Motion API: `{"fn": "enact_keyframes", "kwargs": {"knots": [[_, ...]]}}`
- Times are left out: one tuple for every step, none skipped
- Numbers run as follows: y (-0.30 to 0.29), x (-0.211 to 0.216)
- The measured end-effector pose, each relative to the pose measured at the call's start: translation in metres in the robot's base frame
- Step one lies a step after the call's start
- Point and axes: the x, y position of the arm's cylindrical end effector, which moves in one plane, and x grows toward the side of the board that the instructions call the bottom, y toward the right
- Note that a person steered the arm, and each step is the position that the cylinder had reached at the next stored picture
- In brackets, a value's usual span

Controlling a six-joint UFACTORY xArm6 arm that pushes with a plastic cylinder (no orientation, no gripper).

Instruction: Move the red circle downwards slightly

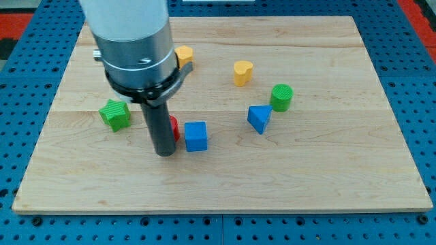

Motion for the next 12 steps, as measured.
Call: {"fn": "enact_keyframes", "kwargs": {"knots": [[0.044, 0.000], [0.058, -0.007], [0.040, 0.015], [0.015, 0.003], [0.015, -0.037], [0.012, -0.059], [0.008, -0.082], [0.004, -0.104], [-0.015, -0.095], [-0.017, -0.057], [-0.019, -0.040], [-0.012, -0.050]]}}
